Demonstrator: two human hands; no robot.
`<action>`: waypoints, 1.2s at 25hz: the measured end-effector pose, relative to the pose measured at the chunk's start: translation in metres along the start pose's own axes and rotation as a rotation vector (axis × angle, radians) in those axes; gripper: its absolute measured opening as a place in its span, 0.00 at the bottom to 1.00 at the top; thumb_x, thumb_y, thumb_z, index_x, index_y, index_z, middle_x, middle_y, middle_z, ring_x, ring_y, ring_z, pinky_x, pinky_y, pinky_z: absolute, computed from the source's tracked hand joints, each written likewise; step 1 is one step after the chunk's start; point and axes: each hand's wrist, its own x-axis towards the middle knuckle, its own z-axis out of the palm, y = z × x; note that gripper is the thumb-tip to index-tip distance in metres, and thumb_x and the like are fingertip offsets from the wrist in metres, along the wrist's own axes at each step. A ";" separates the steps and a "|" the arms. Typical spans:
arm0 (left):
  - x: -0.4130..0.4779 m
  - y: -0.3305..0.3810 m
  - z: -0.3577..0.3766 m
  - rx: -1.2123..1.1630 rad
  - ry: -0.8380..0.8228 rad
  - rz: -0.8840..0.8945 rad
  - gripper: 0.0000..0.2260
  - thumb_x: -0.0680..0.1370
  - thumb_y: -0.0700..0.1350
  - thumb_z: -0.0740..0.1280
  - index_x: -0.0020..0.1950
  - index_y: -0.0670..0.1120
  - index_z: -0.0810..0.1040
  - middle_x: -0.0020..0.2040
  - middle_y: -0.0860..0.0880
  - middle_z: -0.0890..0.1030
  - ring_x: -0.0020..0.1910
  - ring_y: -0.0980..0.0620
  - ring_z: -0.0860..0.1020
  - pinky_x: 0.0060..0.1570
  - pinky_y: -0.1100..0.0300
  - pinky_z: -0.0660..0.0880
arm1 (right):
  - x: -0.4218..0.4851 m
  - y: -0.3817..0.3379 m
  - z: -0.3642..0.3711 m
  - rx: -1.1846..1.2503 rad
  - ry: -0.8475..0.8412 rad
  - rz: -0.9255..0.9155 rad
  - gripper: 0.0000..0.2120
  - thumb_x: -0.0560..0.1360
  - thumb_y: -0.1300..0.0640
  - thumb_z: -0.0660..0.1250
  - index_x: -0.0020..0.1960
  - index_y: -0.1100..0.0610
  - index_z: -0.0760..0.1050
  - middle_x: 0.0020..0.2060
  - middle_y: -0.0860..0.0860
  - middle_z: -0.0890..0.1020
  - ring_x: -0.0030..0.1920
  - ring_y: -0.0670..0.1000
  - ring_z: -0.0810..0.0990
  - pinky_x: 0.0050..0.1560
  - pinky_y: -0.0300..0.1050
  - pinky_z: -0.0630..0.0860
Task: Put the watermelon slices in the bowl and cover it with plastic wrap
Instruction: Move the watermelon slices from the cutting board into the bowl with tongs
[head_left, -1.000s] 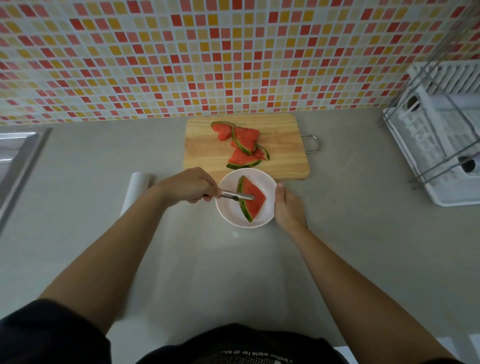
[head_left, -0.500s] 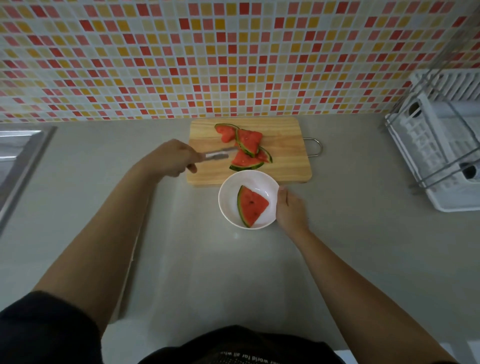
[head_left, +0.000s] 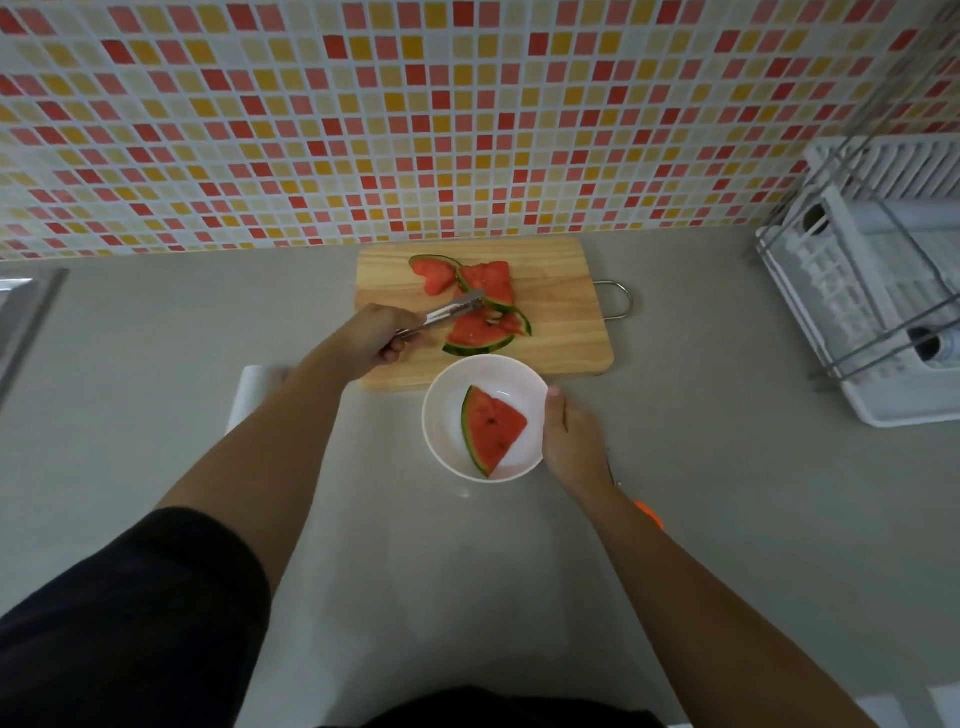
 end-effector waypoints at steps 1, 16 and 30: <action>0.002 0.002 0.001 -0.008 -0.015 0.007 0.07 0.76 0.43 0.67 0.48 0.39 0.79 0.33 0.46 0.79 0.23 0.57 0.63 0.20 0.67 0.61 | 0.000 -0.001 0.000 0.003 0.002 -0.006 0.23 0.80 0.47 0.49 0.35 0.58 0.72 0.33 0.55 0.78 0.37 0.57 0.76 0.38 0.47 0.69; 0.014 0.005 0.004 0.098 0.202 0.150 0.05 0.72 0.43 0.70 0.46 0.44 0.81 0.36 0.47 0.77 0.28 0.53 0.66 0.25 0.63 0.64 | -0.001 0.000 0.002 0.011 0.008 0.001 0.25 0.80 0.47 0.49 0.35 0.60 0.73 0.28 0.51 0.75 0.35 0.55 0.76 0.36 0.46 0.68; 0.014 -0.001 0.010 -0.121 0.266 0.226 0.06 0.75 0.39 0.68 0.50 0.40 0.81 0.33 0.48 0.75 0.24 0.56 0.67 0.22 0.65 0.63 | 0.001 0.001 0.002 0.018 0.004 -0.008 0.25 0.80 0.46 0.49 0.38 0.60 0.75 0.31 0.51 0.77 0.36 0.54 0.77 0.38 0.47 0.71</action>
